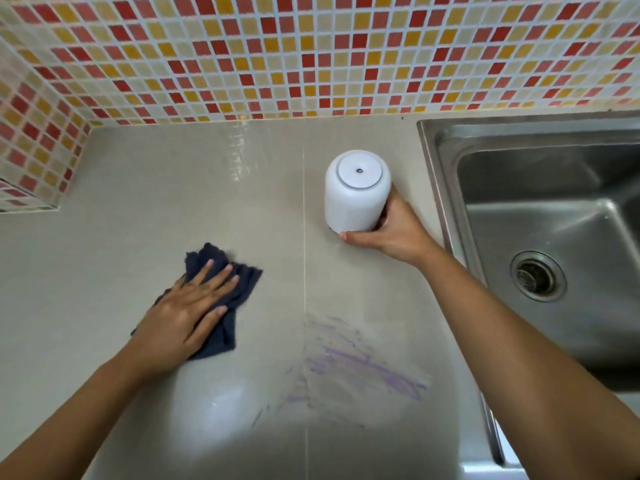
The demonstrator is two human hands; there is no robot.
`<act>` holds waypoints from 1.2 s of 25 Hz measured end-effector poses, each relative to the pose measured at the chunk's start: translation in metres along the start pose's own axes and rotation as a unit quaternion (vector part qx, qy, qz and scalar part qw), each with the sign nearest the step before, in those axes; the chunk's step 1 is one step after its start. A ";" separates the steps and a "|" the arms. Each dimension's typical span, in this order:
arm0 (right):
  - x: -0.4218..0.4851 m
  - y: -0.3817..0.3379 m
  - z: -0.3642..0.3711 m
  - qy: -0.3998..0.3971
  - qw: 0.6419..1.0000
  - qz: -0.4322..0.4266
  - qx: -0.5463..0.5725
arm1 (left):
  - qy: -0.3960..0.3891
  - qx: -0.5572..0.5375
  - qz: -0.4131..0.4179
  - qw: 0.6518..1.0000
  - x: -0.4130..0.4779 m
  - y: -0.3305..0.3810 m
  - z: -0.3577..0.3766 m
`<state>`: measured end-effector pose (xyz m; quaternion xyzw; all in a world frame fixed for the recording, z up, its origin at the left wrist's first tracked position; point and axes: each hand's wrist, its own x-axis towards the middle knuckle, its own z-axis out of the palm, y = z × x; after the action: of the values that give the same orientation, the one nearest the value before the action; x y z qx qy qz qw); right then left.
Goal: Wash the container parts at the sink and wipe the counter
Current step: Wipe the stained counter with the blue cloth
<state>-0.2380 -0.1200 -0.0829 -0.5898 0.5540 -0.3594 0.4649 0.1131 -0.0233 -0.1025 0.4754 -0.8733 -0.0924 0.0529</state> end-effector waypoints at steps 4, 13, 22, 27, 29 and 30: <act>-0.004 0.000 -0.004 -0.017 0.999 0.023 0.026 | 0.056 0.001 -0.163 0.985 0.014 -0.052 -0.006; -0.178 0.039 -0.035 0.060 0.949 0.046 -0.306 | -0.002 -0.039 -0.121 0.992 -0.059 0.077 0.020; -0.204 0.054 -0.032 0.001 0.894 0.038 -0.447 | 0.087 -0.012 -0.484 0.871 -0.071 0.077 0.016; -0.219 0.054 -0.032 0.000 0.897 0.048 -0.439 | 0.049 -0.023 -0.408 0.912 -0.139 0.176 0.043; -0.228 0.054 -0.031 -0.002 0.896 0.046 -0.443 | 0.074 -0.029 -0.519 0.851 -0.154 0.150 0.038; -0.230 0.055 -0.031 0.001 0.893 0.043 -0.449 | 0.095 -0.035 -0.588 0.802 -0.148 0.135 0.033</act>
<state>-0.3138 0.1055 -0.1044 -0.7108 0.6817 -0.0524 0.1653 0.0767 0.1769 -0.1073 0.9021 -0.4127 -0.0912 0.0875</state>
